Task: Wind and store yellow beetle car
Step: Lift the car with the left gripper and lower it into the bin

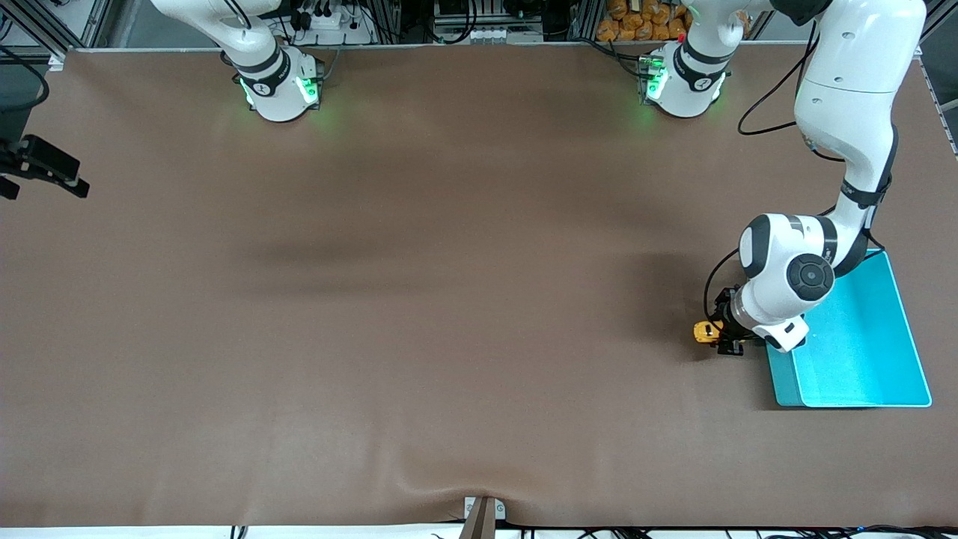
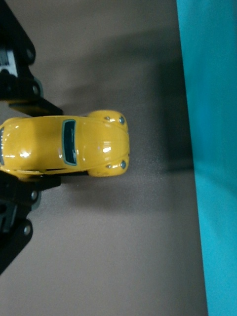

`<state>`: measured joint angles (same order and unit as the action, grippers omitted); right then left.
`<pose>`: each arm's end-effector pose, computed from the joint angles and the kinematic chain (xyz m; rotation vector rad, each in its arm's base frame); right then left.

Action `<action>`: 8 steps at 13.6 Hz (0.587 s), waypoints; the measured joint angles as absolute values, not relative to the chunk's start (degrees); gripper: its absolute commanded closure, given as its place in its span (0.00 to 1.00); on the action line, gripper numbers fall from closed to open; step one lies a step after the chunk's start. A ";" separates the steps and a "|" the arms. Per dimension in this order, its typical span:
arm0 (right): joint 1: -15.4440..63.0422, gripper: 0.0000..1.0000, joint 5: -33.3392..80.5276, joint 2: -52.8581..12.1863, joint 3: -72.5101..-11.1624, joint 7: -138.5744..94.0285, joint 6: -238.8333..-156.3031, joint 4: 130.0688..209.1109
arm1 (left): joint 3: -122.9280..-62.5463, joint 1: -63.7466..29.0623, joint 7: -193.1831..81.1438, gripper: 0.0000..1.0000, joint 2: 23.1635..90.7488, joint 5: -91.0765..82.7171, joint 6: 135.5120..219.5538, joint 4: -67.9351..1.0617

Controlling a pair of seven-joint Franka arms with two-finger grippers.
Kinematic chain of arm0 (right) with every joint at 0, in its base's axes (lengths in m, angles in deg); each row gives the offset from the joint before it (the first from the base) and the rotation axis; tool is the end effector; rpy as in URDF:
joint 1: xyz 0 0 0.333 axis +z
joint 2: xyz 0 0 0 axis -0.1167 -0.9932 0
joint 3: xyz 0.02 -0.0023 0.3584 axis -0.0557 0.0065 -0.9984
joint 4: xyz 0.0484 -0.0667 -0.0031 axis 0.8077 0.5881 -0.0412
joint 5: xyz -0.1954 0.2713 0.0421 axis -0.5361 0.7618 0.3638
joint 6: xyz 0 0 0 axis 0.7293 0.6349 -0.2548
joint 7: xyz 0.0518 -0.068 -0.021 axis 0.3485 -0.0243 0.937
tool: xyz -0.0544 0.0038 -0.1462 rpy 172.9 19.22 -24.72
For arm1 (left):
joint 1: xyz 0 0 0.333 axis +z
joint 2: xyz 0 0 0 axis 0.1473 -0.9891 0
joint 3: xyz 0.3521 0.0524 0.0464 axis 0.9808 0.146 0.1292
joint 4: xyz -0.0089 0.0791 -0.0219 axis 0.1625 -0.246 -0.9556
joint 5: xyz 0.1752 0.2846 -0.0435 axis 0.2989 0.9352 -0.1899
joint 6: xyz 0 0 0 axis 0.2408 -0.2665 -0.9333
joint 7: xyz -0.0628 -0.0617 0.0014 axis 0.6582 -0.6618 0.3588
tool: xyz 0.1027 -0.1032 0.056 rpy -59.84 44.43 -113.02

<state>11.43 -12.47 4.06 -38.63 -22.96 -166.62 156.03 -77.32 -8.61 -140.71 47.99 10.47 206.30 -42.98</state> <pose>0.4814 -0.0313 0.6514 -3.1243 -0.0138 -0.0032 0.6247 -0.0288 0.2149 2.3276 2.0989 0.0727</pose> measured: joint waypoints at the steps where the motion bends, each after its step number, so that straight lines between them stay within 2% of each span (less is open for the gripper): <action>1: 11.43 0.00 -12.47 4.42 -38.63 -22.96 -166.21 156.03 | -77.33 -8.75 -140.68 1.00 48.25 11.51 206.07 -42.74; 4: 11.43 0.00 -12.46 4.88 -38.62 -22.96 -166.20 156.03 | -77.45 -9.82 -140.79 1.00 51.11 17.30 201.60 -41.67; 8: 11.43 0.00 -12.46 4.86 -38.57 -22.96 -166.21 156.08 | -77.01 -9.72 -130.72 1.00 58.72 18.29 193.37 -40.48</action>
